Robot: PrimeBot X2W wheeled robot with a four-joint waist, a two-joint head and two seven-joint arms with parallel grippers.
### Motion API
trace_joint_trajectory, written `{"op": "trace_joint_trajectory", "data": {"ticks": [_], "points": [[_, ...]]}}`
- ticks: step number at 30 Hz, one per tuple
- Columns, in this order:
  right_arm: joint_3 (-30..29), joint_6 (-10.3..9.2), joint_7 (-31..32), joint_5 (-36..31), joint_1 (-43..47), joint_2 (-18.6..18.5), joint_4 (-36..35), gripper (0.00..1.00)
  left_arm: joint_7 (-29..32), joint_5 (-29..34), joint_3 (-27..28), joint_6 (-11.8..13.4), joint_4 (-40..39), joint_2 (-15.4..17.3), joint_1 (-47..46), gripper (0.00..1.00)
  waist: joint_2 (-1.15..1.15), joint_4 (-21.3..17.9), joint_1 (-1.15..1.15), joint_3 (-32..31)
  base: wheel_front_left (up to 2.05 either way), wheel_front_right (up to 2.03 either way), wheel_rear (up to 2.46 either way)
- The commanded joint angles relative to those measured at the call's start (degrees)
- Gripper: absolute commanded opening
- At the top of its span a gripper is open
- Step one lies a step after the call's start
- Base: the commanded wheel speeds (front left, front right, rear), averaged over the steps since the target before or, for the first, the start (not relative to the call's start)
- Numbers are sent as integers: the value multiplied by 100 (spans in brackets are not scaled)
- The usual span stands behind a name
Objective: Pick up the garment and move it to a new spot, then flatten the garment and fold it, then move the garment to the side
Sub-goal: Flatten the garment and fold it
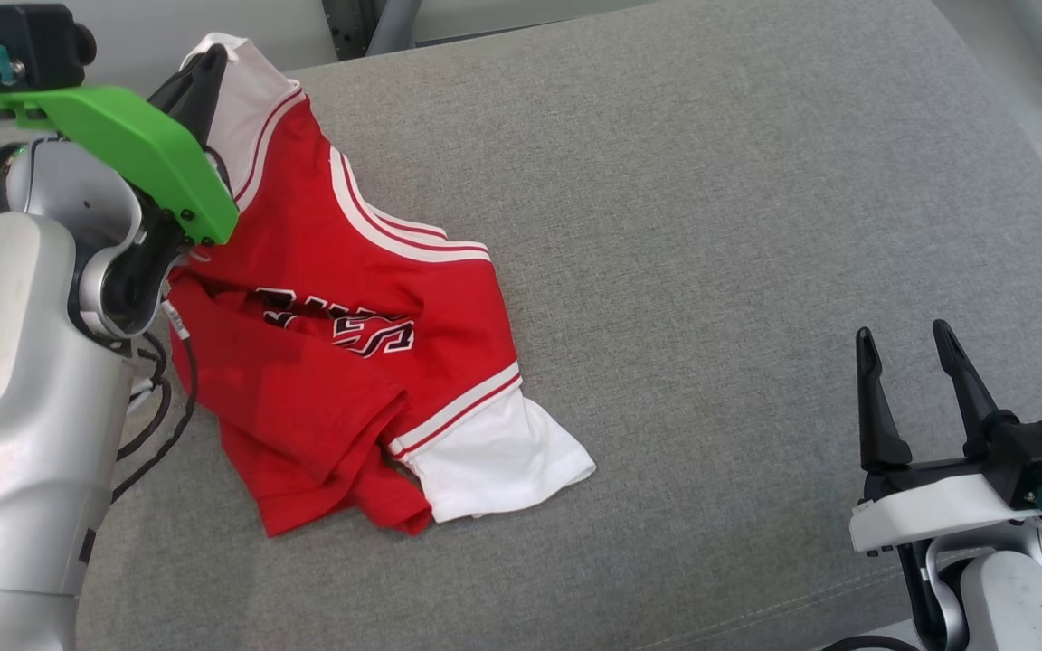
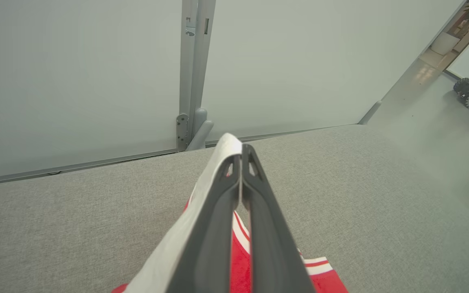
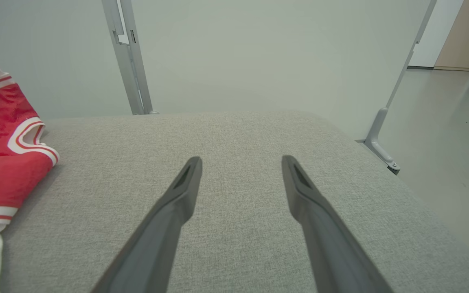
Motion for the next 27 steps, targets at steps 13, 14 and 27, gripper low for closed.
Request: {"op": "trace_joint_trajectory", "data": {"ticks": [13, 14, 27], "points": [[-74, -8, -19, 54, 119, 0, 24, 100, -588, 629, -370, 36, 512, 327, 466, 100, 0, 21, -1, -95, 0, 0, 0], [-91, -8, -19, 56, 131, 0, 20, 100, -582, 649, -388, 70, 454, 329, 535, 100, 0, 41, -1, -109, 0, 0, 0], [-179, -8, -19, 139, 425, -2, 29, 100, -462, 701, -1134, 985, -2409, -151, 2873, 100, 0, 283, -1, -324, 0, 0, 0]]}}
